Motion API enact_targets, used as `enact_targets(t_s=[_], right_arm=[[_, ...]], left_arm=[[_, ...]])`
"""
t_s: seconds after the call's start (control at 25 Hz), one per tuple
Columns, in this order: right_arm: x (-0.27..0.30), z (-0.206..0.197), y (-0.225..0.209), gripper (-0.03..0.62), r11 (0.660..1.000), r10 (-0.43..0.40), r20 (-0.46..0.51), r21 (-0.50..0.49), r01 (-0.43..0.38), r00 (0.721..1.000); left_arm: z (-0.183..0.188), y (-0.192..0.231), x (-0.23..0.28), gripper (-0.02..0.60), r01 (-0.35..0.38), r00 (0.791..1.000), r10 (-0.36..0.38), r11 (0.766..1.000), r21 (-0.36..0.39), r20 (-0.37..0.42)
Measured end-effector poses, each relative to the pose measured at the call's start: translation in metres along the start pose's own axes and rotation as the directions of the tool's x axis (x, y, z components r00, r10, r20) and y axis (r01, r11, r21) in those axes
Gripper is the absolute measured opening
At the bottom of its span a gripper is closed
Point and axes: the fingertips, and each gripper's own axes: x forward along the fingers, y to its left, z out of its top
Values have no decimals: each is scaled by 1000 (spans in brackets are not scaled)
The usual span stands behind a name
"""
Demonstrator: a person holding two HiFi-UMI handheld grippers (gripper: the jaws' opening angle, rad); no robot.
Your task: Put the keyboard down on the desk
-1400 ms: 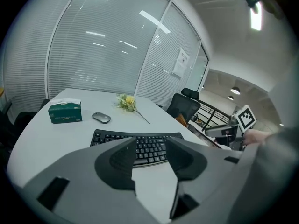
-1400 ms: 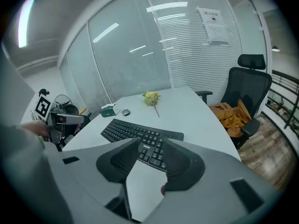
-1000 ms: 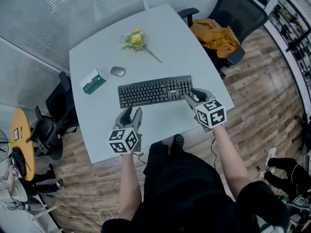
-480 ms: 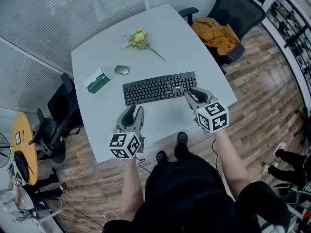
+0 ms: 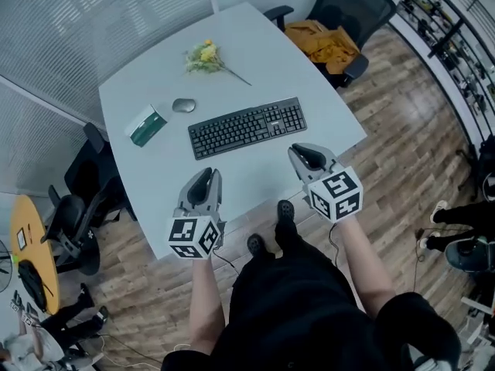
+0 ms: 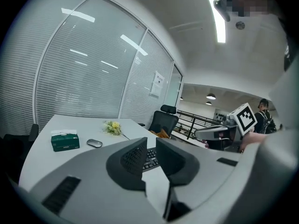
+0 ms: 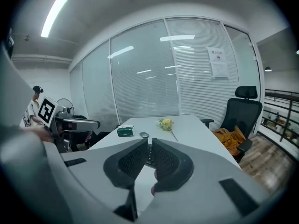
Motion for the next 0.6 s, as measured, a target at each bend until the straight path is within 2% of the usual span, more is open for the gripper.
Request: enact_targets(t_s=[0.28, 0.6], right_arm=[[-36, 4, 44, 22, 1000, -26, 59, -7, 27, 998], [-70, 16, 89, 11, 1000, -20, 140, -12, 22, 990]], left_arm=[[3, -11, -41, 34, 34, 999, -35, 998, 45, 27], [6, -23, -81, 12, 49, 997, -54, 995, 83, 56]])
